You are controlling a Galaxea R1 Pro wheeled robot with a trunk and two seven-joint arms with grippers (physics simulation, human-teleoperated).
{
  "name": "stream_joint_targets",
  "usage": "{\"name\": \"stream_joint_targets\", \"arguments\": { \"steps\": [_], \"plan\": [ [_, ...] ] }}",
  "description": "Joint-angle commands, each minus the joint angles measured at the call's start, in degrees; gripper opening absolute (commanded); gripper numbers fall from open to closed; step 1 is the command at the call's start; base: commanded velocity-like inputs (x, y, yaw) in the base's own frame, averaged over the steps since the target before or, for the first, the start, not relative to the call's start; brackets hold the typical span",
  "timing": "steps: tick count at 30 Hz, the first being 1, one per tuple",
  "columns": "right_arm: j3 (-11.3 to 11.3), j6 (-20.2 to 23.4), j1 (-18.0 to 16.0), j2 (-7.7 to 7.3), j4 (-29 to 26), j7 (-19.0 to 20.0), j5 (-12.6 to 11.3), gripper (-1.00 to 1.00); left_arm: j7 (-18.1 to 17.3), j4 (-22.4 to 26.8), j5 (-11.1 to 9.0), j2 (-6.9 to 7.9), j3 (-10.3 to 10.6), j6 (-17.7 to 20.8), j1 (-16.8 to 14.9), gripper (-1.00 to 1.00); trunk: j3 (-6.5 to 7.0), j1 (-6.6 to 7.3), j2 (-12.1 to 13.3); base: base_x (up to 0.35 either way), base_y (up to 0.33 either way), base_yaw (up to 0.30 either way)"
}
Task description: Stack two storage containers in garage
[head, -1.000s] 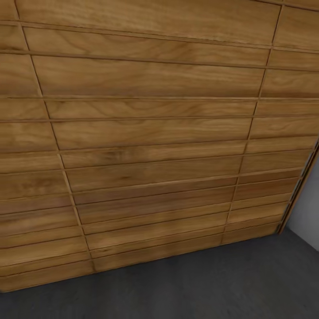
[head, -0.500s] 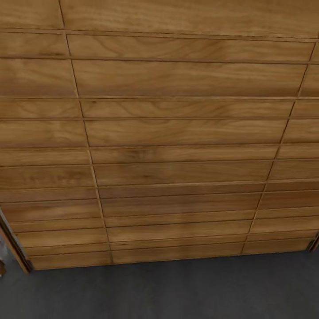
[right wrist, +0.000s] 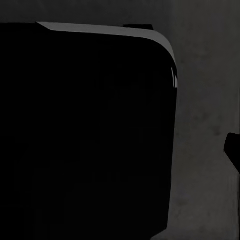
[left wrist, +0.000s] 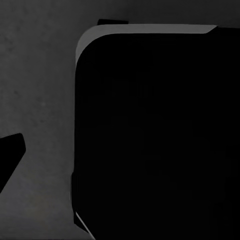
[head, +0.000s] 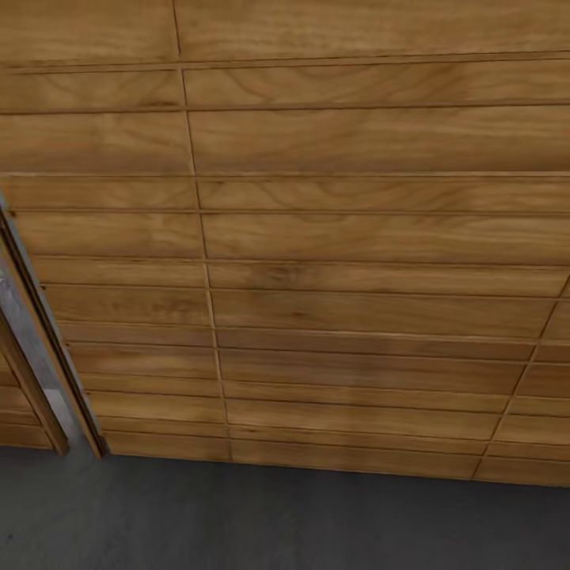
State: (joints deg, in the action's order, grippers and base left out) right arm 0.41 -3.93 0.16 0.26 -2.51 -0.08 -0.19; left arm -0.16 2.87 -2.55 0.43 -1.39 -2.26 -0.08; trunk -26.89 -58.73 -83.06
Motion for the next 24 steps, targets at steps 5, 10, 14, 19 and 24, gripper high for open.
{"name": "stream_joint_targets", "arguments": {
  "steps": [5, 10, 14, 19, 24],
  "plan": [
    [0.0, -0.1, 0.0, 0.00, 0.0, -0.1, -0.1, 1.00, 0.0, 0.0, -0.3, -0.01, -0.1, -0.1, 0.0, 1.00, -0.04, 0.00, 0.0, 0.000, 0.000, 0.300],
    [0.0, -0.3, 0.0, -0.03, 0.0, -0.1, -0.2, 1.00, 0.0, 0.0, -0.3, -0.01, -0.1, -0.1, 0.0, 1.00, -0.04, 0.00, 0.0, 0.000, 0.000, 0.300],
    [0.1, -0.3, 0.0, 0.00, 0.0, -0.1, 0.0, 1.00, 0.0, 0.0, -0.3, 0.00, -0.1, -0.1, 0.0, 1.00, -0.04, 0.00, 0.0, 0.000, 0.000, 0.300],
    [0.1, -0.4, 0.0, 0.00, 0.0, -0.1, -0.1, 1.00, 0.0, 0.0, -0.3, -0.01, -0.1, -0.1, 0.0, 1.00, -0.04, 0.00, 0.0, 0.000, 0.000, 0.300],
    [0.1, -0.4, 0.0, 0.00, 0.0, -0.1, 0.0, 1.00, 0.0, 0.0, -0.3, -0.04, -0.1, -0.1, 0.0, 1.00, -0.04, 0.00, 0.0, 0.000, 0.000, 0.300]
  ]
}}
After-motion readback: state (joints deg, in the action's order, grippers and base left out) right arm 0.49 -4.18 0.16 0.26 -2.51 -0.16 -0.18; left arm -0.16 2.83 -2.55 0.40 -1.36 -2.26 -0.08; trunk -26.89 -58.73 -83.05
